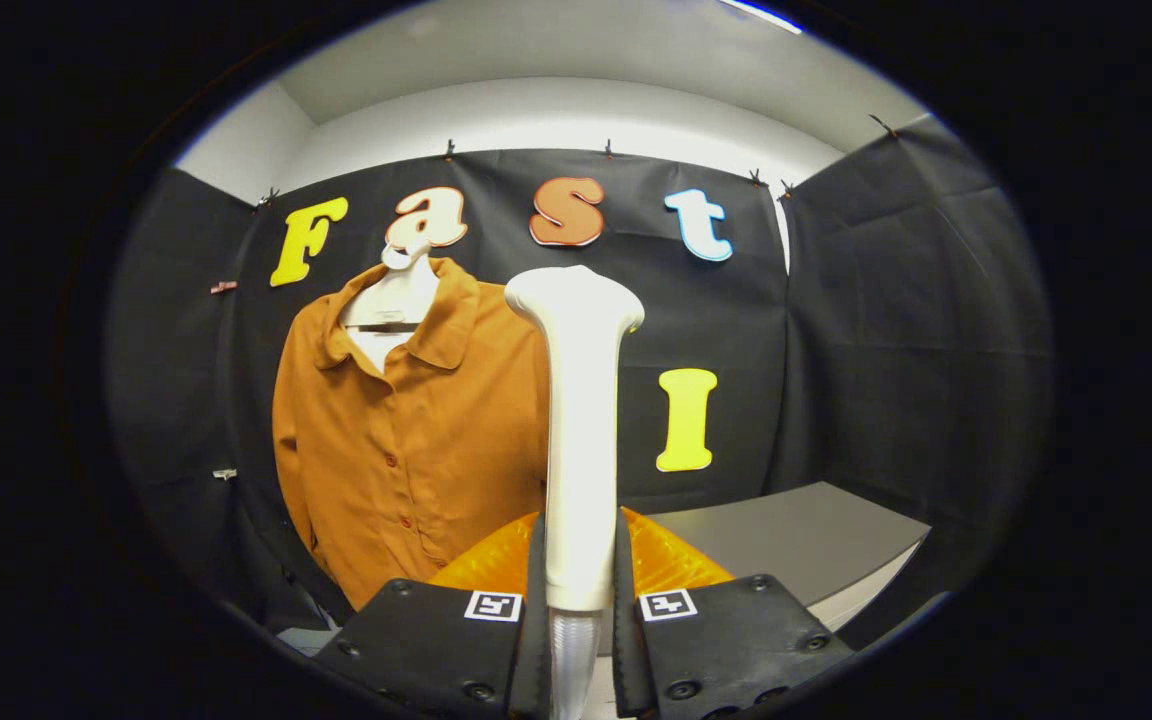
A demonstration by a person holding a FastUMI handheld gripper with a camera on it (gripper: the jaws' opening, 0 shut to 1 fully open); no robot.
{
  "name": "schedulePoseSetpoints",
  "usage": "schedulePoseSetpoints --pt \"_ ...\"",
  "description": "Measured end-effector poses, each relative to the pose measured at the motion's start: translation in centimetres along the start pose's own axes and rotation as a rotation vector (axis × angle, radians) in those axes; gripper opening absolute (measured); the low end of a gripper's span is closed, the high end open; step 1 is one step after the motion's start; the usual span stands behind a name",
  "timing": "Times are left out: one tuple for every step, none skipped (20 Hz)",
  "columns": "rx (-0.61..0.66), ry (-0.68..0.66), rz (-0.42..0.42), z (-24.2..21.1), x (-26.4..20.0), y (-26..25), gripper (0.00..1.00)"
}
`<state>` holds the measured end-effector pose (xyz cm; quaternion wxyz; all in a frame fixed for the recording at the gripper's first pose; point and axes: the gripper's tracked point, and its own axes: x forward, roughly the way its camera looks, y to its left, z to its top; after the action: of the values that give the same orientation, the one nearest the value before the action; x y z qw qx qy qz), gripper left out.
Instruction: Iron the clothes twice with a garment steamer, once on the left side and once on the right side.
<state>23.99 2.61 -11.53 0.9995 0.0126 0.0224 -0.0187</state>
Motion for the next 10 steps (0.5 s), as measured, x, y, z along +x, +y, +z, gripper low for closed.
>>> schedulePoseSetpoints --pt "-0.012 -0.005 0.003 0.0 0.6 1.3 0.28" --pt "-0.022 -0.005 0.006 -0.2 1.1 2.7 0.28" --pt "-0.029 -0.004 0.012 -0.5 1.7 3.9 0.28" --pt "-0.038 -0.003 0.014 -0.9 2.3 5.1 0.28" --pt "-0.045 -0.002 0.016 -1.3 2.9 6.1 0.28" --pt "-0.056 0.001 0.012 -1.8 3.5 6.9 0.28" --pt "-0.061 0.009 0.005 -2.4 4.0 7.4 0.28" --pt "-0.057 0.011 -0.005 -2.9 4.5 7.8 0.28" --pt "-0.057 0.012 -0.023 -3.4 5.0 7.9 0.28" --pt "-0.060 0.015 -0.040 -4.1 5.3 7.8 0.28"
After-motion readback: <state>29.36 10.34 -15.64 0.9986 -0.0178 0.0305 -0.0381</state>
